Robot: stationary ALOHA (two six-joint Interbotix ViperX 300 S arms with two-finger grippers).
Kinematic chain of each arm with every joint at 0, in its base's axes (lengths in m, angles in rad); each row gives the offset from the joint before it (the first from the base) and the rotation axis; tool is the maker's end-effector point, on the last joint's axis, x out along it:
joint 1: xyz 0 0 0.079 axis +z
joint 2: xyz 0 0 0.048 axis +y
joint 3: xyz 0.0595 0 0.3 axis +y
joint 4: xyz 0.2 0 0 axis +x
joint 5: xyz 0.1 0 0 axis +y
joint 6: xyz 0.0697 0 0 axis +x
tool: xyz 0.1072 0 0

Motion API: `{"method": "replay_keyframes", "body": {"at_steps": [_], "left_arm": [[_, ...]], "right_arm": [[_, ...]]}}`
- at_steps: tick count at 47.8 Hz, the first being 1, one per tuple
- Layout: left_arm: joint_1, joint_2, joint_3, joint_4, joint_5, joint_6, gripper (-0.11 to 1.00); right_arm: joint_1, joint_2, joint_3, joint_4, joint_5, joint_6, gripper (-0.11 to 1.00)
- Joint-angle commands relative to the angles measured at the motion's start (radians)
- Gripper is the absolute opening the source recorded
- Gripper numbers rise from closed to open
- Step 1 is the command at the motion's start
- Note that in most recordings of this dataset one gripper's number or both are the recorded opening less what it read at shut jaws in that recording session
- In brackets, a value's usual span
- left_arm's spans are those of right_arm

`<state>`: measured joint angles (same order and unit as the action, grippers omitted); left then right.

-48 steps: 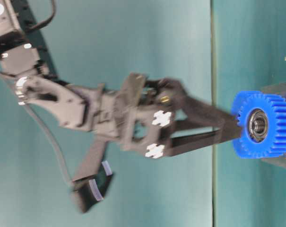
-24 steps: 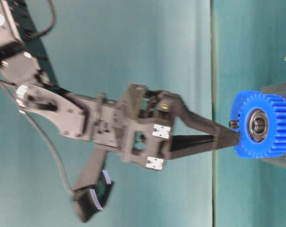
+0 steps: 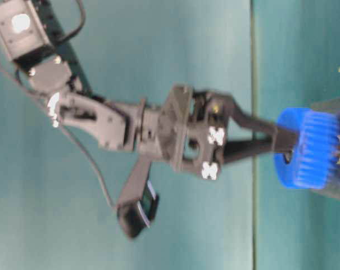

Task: Fit the small gear onto the shaft.
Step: 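Lower the small gear onto the shaft, meshing with the large gear, then press and wiggle the small gear down the shaft with the right gripper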

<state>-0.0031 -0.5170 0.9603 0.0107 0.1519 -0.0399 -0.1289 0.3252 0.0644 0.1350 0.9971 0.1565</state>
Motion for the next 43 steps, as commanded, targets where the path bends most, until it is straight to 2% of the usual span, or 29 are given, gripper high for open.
{"method": "replay_keyframes", "body": {"at_steps": [1, 11, 18, 27, 37, 43], "left_arm": [[0.000, -0.006, -0.011, 0.003, -0.008, -0.002, 0.00], [0.002, -0.006, -0.009, 0.003, -0.008, 0.000, 0.00], [0.002, -0.002, -0.011, 0.003, -0.008, 0.000, 0.00], [0.005, -0.002, -0.014, 0.003, -0.008, 0.000, 0.00], [0.005, -0.002, -0.014, 0.003, -0.008, 0.000, 0.00], [0.005, -0.002, -0.015, 0.003, -0.008, 0.000, 0.00]], "right_arm": [[0.017, -0.058, 0.034, 0.003, 0.000, 0.025, -0.02], [0.061, -0.170, 0.112, 0.000, -0.003, 0.117, -0.02], [0.072, -0.202, 0.110, 0.000, -0.051, 0.146, -0.02], [0.061, -0.147, 0.052, 0.000, -0.152, 0.133, -0.02], [0.051, -0.046, -0.031, 0.000, -0.153, 0.098, -0.02], [0.037, -0.015, -0.041, 0.000, -0.133, 0.087, -0.02]]}}
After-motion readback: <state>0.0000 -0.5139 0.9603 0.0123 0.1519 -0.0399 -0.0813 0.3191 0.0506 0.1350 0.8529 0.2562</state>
